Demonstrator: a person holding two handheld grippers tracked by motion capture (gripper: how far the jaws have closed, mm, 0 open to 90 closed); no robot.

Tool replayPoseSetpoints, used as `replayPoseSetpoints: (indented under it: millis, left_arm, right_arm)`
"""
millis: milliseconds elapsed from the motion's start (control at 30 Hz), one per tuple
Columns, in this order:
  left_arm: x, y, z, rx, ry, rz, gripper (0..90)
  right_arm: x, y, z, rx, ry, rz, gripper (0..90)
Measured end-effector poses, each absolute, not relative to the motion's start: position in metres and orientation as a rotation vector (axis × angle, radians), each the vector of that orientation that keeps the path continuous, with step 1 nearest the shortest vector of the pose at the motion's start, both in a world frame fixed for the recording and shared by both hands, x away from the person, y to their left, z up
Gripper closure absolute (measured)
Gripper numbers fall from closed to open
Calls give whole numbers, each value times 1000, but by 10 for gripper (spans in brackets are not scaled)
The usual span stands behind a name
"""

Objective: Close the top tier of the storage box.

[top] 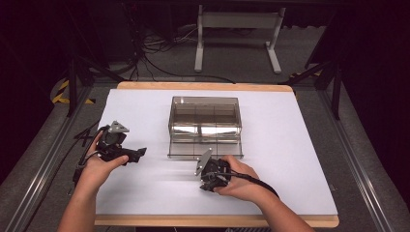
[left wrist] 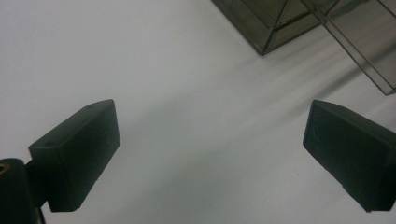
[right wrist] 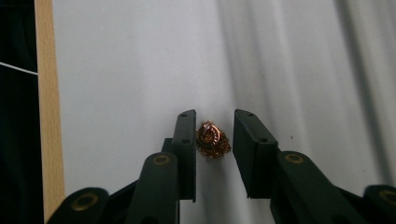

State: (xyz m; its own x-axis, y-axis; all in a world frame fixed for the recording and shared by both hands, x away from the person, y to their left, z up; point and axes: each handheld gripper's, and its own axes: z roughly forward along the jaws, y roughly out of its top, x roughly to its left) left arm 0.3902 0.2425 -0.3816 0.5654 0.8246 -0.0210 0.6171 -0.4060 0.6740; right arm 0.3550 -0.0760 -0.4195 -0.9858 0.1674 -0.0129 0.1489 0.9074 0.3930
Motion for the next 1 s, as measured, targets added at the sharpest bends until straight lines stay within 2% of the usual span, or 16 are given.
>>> replayPoseSetpoints:
  millis: [167, 367, 467, 1000]
  left_arm:
    - [390, 241, -382, 2151, 1155, 422, 46]
    - [390, 242, -382, 2153, 1154, 422, 46]
    - [390, 241, -382, 2153, 1152, 422, 46]
    - [391, 242, -381, 2153, 1148, 419, 46]
  right_arm:
    - [355, -76, -420, 238, 3030, 621, 812]
    - [355, -76, -419, 235, 3035, 620, 847]
    - [354, -77, -417, 234, 3027, 634, 900]
    - [350, -82, -398, 225, 2978, 709, 900]
